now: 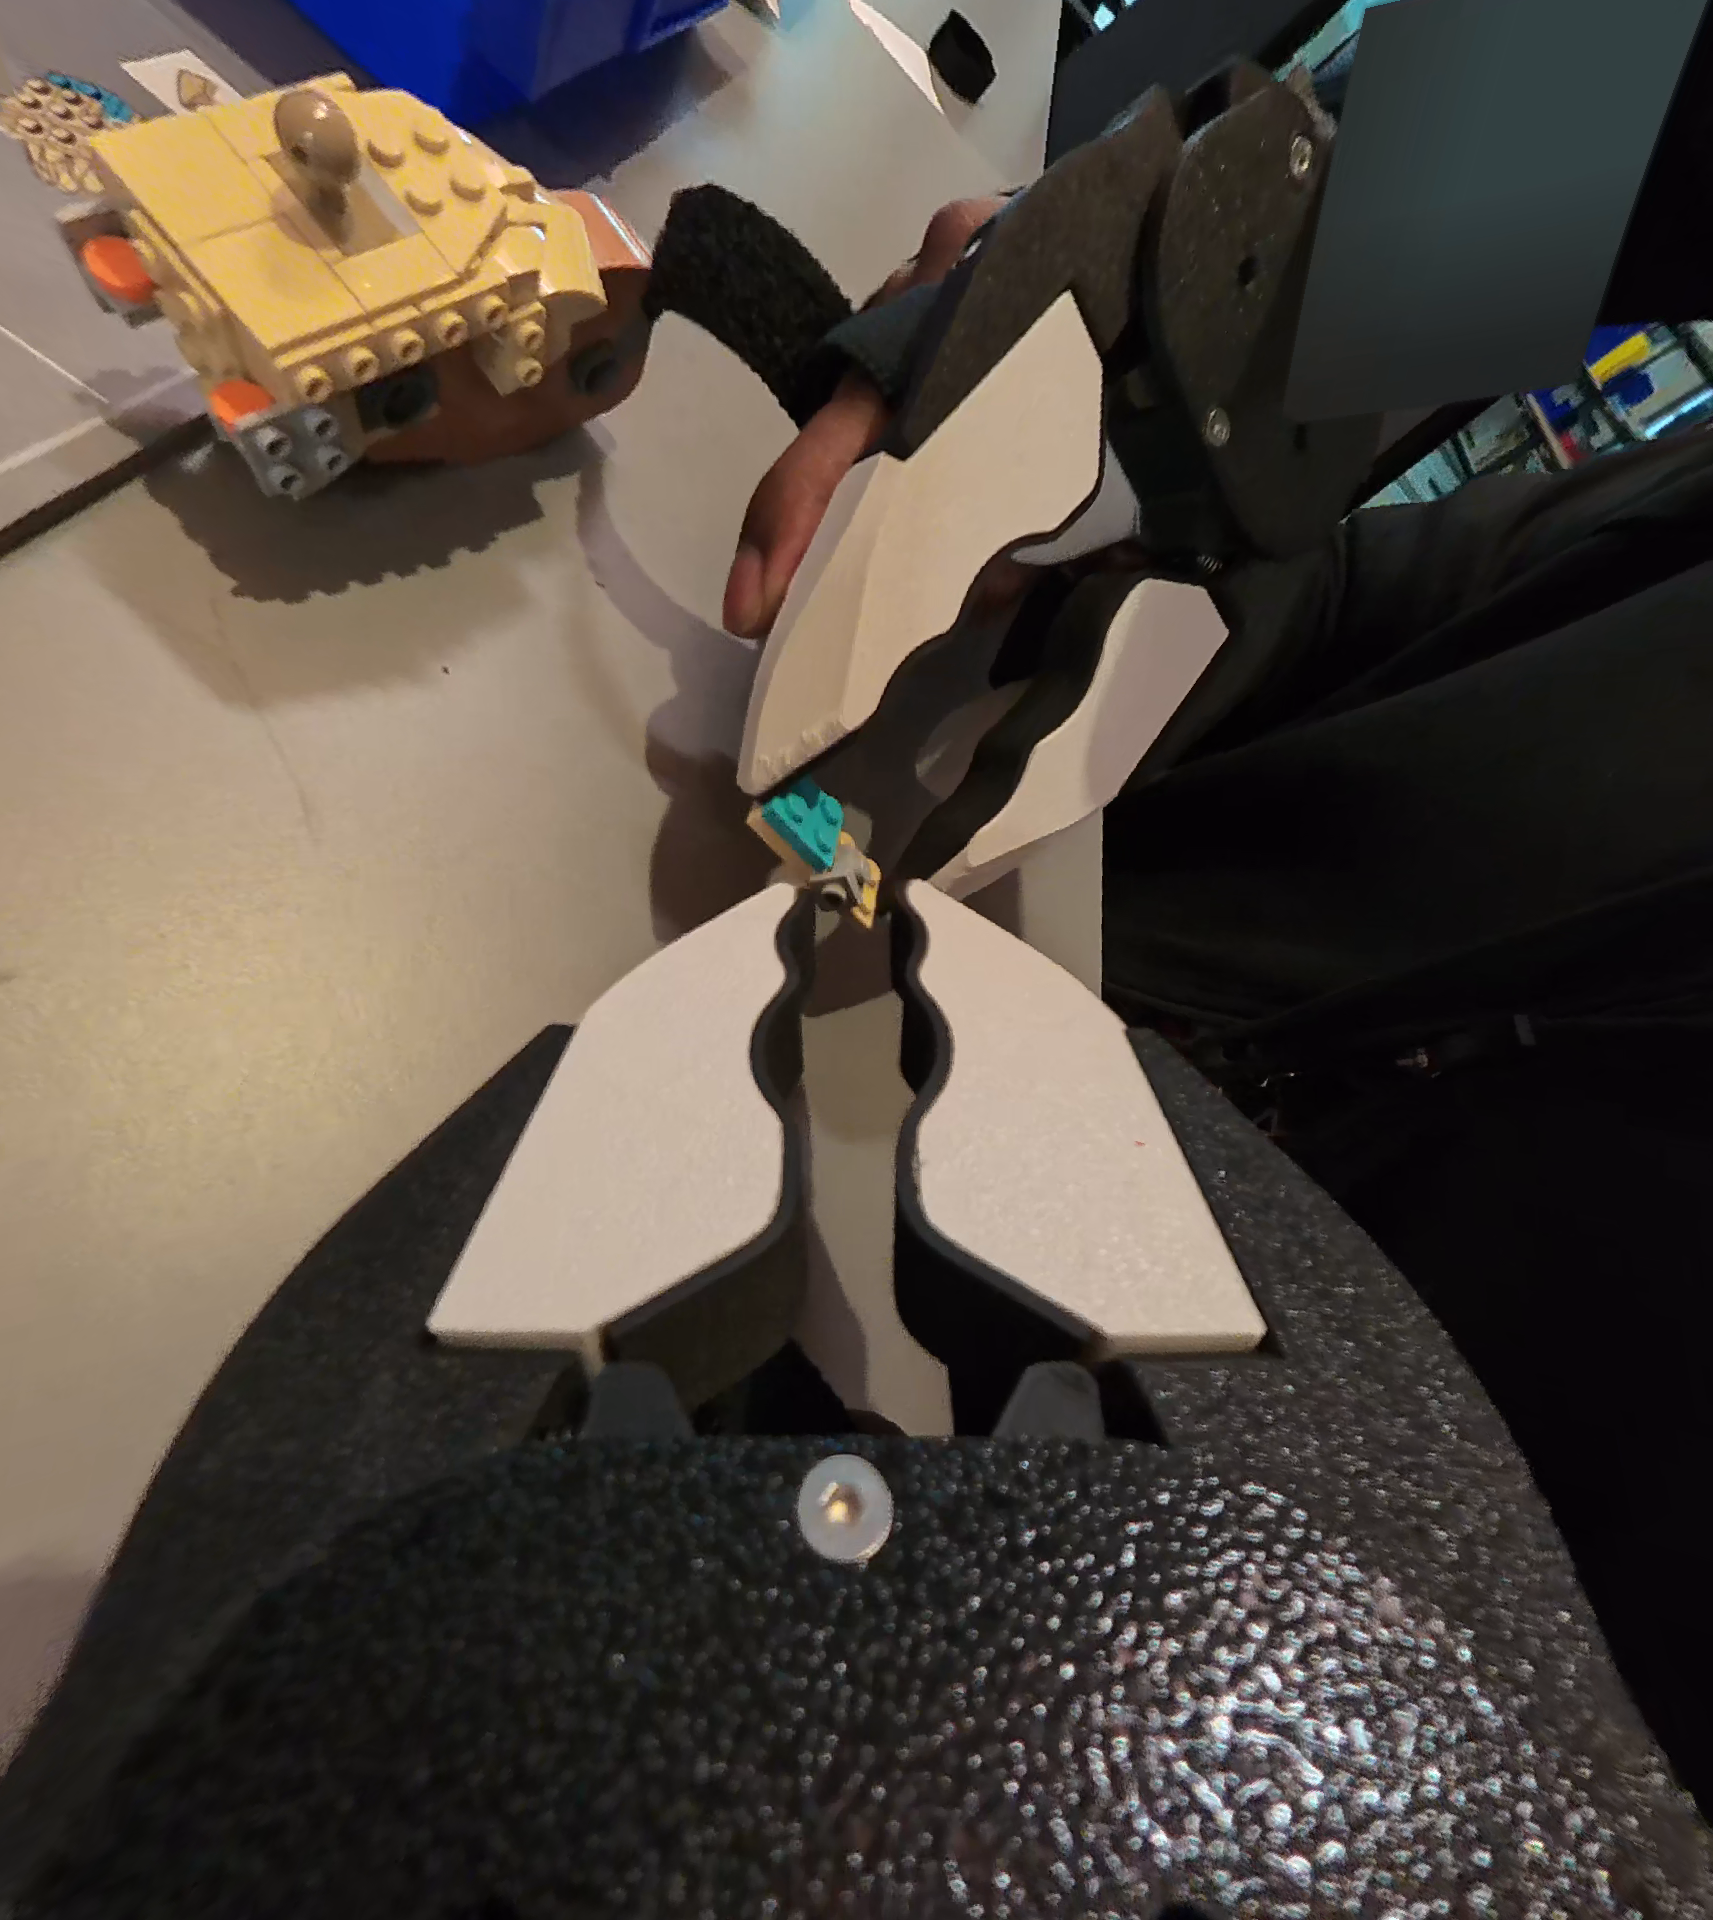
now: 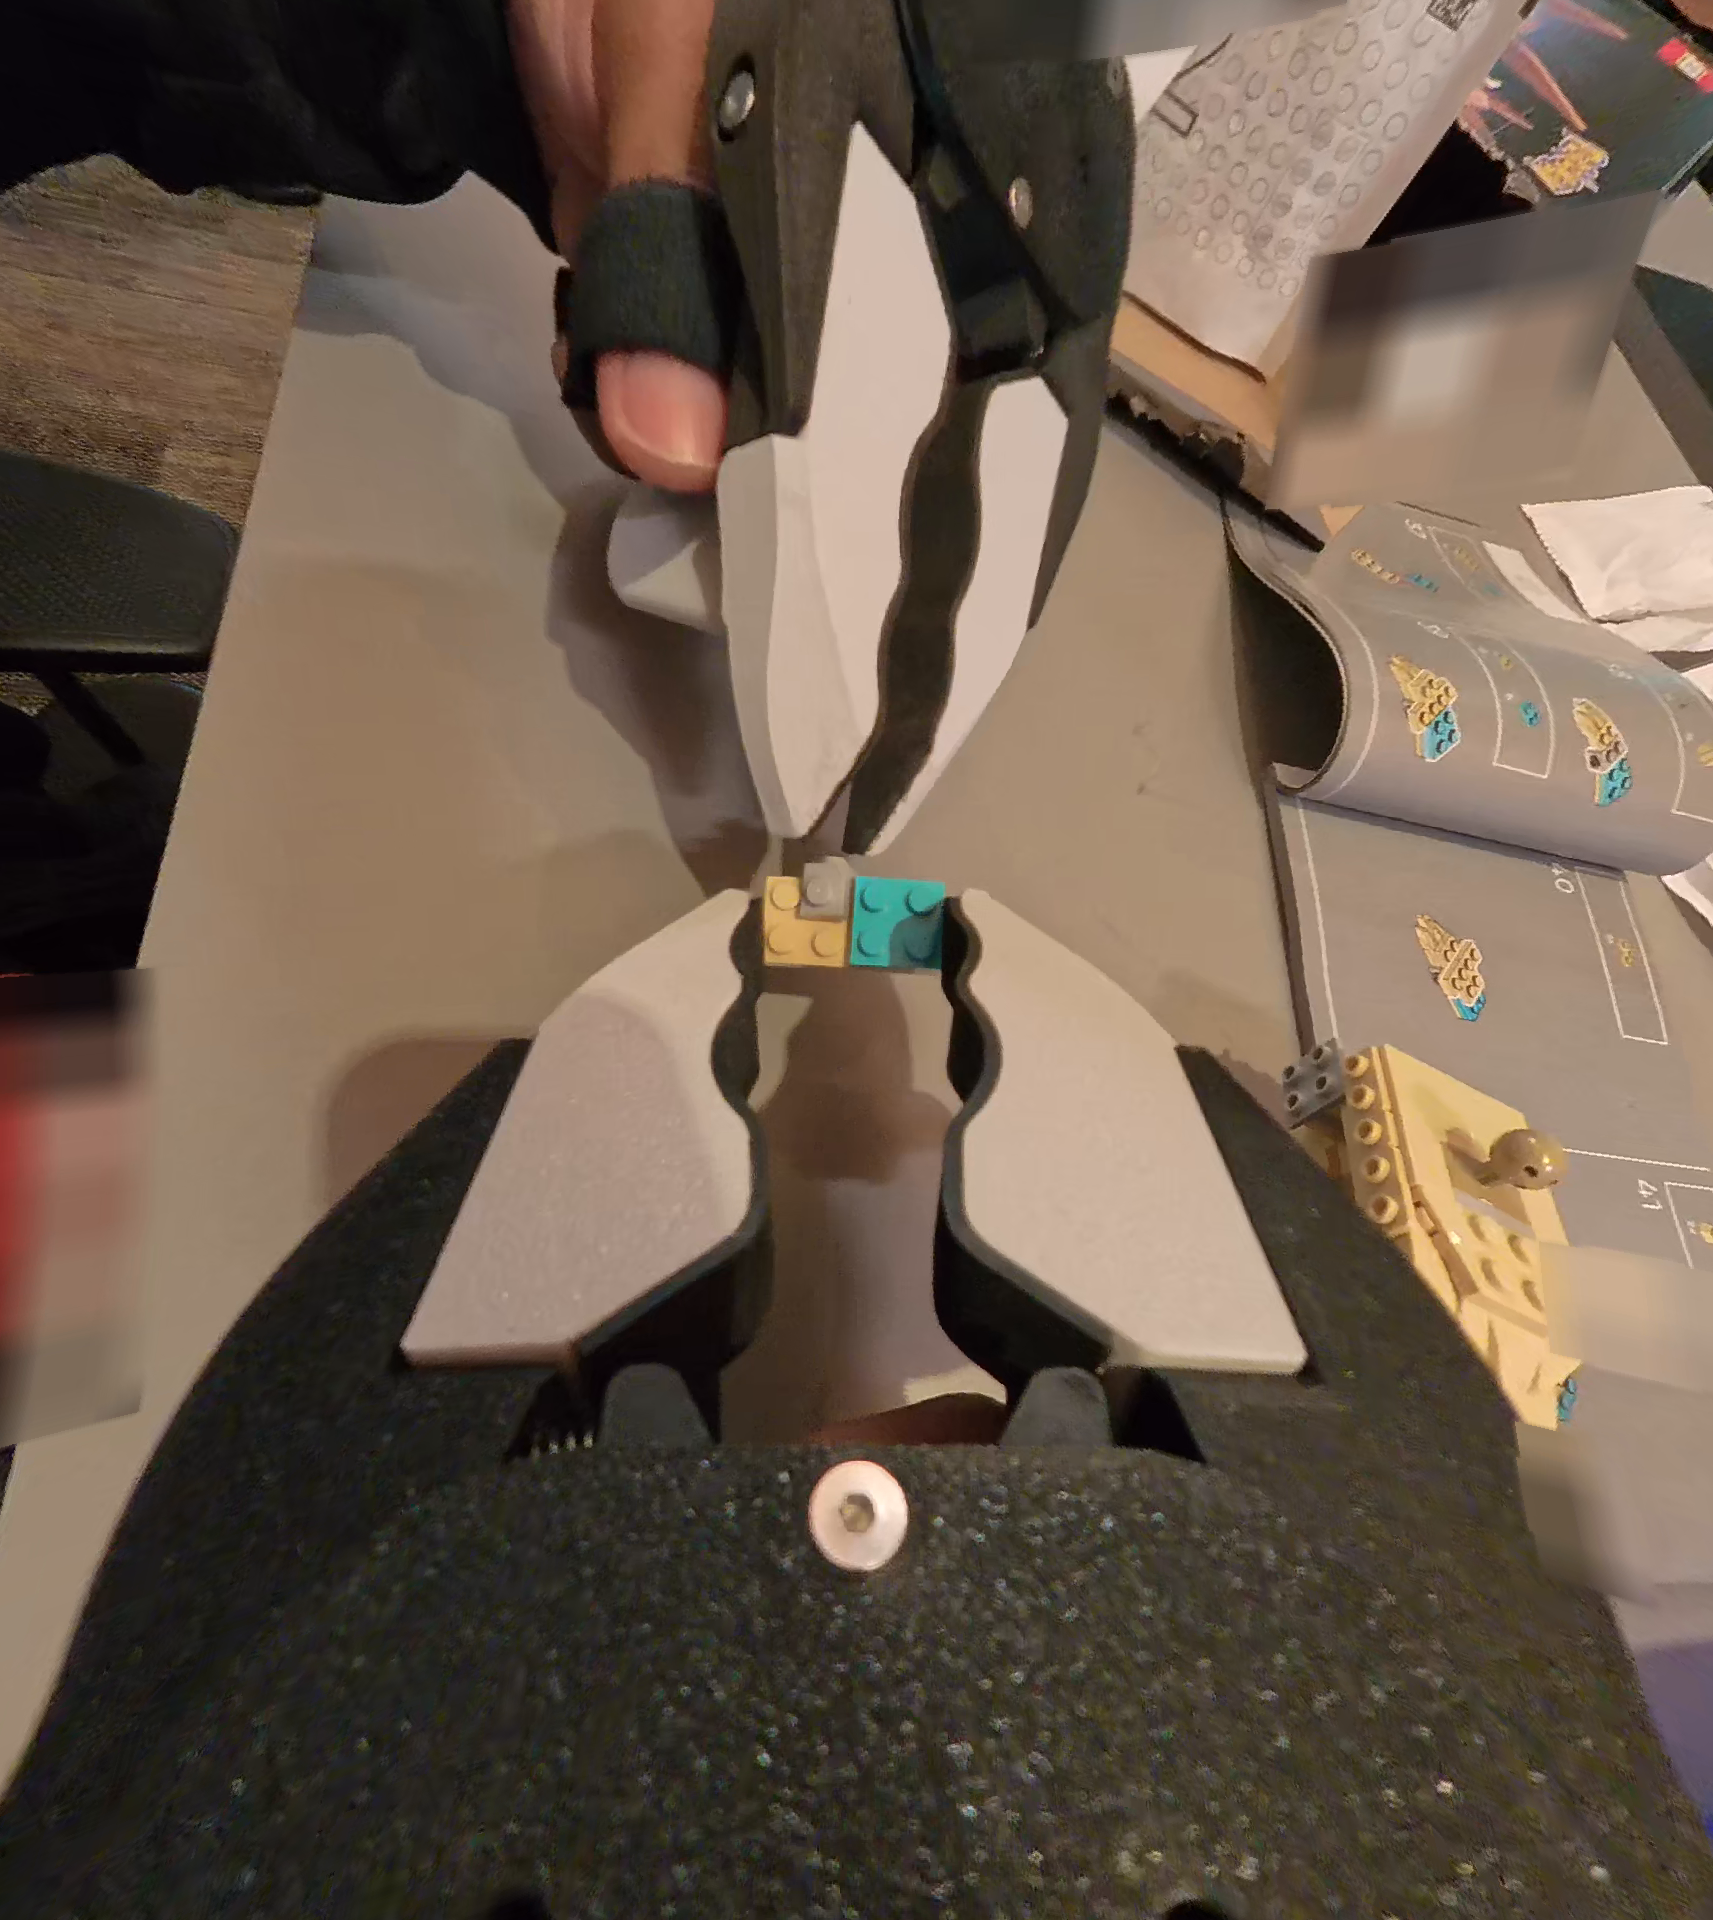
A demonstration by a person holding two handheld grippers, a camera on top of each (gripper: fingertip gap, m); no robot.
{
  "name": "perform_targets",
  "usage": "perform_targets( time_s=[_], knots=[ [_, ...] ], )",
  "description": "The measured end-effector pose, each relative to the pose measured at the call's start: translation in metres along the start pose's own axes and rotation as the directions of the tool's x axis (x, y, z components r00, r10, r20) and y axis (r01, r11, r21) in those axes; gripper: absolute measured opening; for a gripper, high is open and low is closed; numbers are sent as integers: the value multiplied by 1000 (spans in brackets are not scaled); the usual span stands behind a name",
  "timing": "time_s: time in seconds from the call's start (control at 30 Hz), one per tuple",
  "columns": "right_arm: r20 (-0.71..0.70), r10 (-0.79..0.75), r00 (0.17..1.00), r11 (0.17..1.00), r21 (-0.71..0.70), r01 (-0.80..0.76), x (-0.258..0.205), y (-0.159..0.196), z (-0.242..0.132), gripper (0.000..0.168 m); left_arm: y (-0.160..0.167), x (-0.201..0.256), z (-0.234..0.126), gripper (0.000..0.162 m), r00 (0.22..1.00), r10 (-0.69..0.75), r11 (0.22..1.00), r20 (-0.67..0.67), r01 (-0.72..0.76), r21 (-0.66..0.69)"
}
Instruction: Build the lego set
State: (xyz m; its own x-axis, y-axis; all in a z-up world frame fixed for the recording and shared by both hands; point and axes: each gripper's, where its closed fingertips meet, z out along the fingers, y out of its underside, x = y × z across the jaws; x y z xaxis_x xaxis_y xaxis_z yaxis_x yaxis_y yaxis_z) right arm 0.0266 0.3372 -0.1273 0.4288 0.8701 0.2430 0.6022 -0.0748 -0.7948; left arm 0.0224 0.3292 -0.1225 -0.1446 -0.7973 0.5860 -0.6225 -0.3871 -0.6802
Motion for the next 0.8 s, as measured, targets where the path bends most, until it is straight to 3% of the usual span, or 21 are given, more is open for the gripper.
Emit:
perform_targets(
  time_s=[0.13,0.3,0.5,0.8],
  knots=[
    [-25,-6,1000,1000,2,6,2,-1,1,32,-1,-3,1,19,997,-72,996,38,70,58],
    [-61,26,998,1000,16,-25,8,-3,0,32,-7,-6,-6,20,975,-210,955,73,188,230],
    [-148,73,986,997,39,-67,20,-6,-3,32,-13,-7,-11,20,918,-396,821,-28,367,437],
    [-236,75,969,997,51,-65,27,-10,-4,32,-19,-6,-5,22,908,-417,793,-38,384,472]
  ],
)
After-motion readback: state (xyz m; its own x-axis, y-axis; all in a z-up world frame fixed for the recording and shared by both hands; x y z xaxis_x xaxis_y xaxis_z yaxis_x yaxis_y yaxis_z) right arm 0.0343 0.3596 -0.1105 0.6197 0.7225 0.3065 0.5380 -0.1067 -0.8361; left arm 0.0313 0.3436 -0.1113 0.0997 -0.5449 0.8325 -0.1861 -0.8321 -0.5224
